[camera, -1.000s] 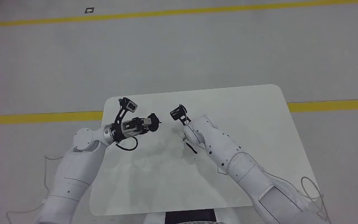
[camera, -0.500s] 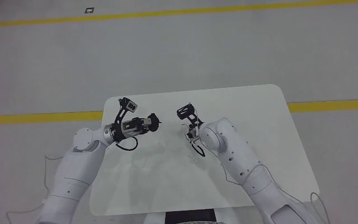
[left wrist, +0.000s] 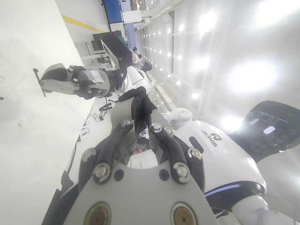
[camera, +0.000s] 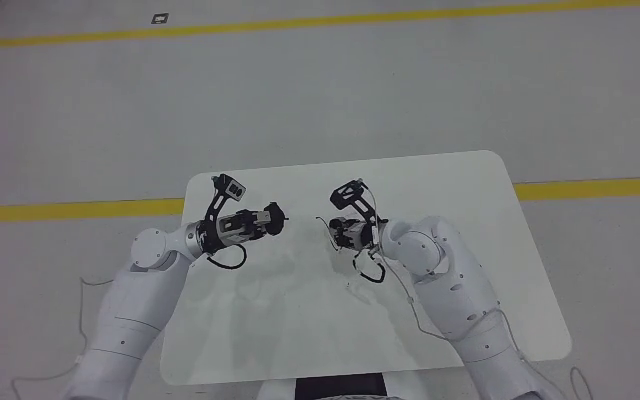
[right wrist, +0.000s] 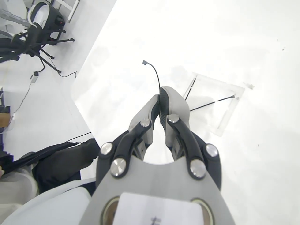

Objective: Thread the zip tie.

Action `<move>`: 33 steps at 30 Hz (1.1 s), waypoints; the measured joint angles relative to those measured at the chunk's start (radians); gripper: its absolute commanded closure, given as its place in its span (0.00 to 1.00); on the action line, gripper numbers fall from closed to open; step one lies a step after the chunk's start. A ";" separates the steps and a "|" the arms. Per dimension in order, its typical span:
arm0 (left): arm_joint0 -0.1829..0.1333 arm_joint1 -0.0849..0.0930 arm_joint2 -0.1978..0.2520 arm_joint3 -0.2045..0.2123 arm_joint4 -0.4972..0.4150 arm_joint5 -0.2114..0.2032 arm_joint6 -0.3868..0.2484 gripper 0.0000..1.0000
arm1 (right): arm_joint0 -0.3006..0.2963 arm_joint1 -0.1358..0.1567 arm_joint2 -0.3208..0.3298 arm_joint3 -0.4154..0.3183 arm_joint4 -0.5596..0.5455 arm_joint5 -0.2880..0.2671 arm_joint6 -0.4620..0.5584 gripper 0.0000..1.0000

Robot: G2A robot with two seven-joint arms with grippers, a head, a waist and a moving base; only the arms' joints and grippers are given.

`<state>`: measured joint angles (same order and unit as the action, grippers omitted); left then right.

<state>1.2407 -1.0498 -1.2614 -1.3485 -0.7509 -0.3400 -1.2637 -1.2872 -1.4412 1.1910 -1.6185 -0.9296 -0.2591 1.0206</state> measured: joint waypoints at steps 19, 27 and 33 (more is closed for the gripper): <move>0.016 -0.007 0.015 0.002 0.006 0.000 0.086 1.00 | -0.069 0.006 0.073 -0.049 0.159 0.102 -0.262 1.00; 0.005 -0.041 0.032 0.012 0.115 0.000 0.190 1.00 | -0.131 0.008 0.092 -0.114 0.246 0.164 -0.430 1.00; 0.008 -0.076 0.043 0.026 0.147 0.000 0.214 1.00 | -0.151 0.009 0.064 -0.122 0.267 0.150 -0.498 1.00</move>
<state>1.2488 -1.1262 -1.2180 -1.3221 -0.6040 -0.3400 -1.0495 -1.4386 -1.4325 1.2553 -1.7401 -0.6625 -0.1096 0.5229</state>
